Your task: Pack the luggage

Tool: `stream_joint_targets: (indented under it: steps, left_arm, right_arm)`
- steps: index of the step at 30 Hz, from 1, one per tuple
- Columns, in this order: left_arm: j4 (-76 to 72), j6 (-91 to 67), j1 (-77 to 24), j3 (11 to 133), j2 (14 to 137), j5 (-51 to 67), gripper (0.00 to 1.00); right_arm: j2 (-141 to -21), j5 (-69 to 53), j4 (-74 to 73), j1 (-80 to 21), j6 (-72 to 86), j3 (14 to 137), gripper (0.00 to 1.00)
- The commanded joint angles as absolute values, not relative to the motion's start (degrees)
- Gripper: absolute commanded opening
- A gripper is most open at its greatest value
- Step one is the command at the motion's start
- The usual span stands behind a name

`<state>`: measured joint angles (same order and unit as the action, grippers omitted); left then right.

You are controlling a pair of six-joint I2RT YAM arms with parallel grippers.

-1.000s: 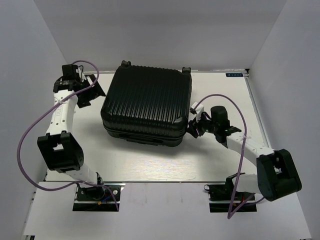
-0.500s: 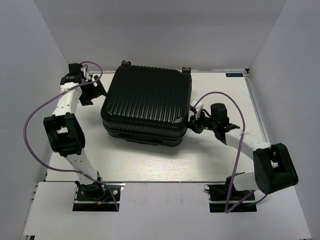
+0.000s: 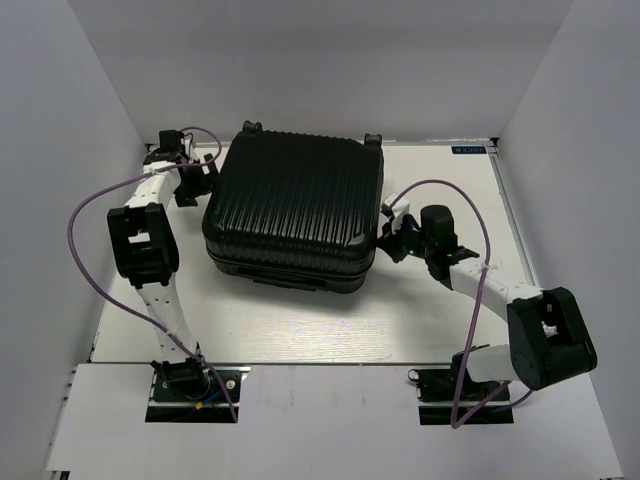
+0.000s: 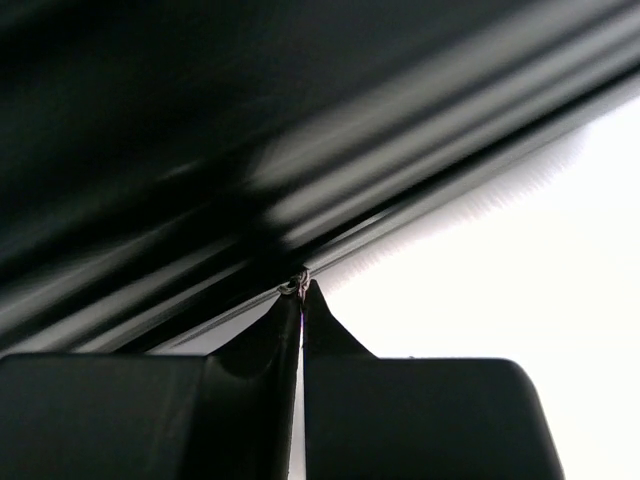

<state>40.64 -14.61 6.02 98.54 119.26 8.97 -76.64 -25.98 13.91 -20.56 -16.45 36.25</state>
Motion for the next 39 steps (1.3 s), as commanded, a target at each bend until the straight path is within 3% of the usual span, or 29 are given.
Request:
stream_joint_targets:
  steps: [1, 10, 20, 26, 39]
  left_arm:
    - [37.4, -14.8, 2.0, 101.0, 119.8, 18.0, 1.0]
    - [34.8, -14.5, 1.6, 107.1, 126.8, 22.1, 1.0]
    - [33.1, -13.8, 1.6, 116.4, 133.2, 27.4, 1.0]
    - [31.1, -14.0, 1.5, 120.0, 136.3, 29.5, 1.0]
    - [19.8, -24.0, 0.4, 124.7, 142.4, 36.7, 1.0]
  right_arm:
    - [-77.1, -15.9, 24.7, -20.7, -10.3, 37.7, 0.0]
    - [-91.7, -1.7, 34.8, -20.4, -4.8, 47.2, 0.0]
    - [-108.8, -1.5, 49.2, -18.5, -3.3, 62.3, 0.0]
    - [-117.8, -14.0, 58.1, -16.8, -2.3, 68.7, 0.0]
    - [-111.9, -35.7, 57.6, -19.4, -4.1, 60.7, 0.0]
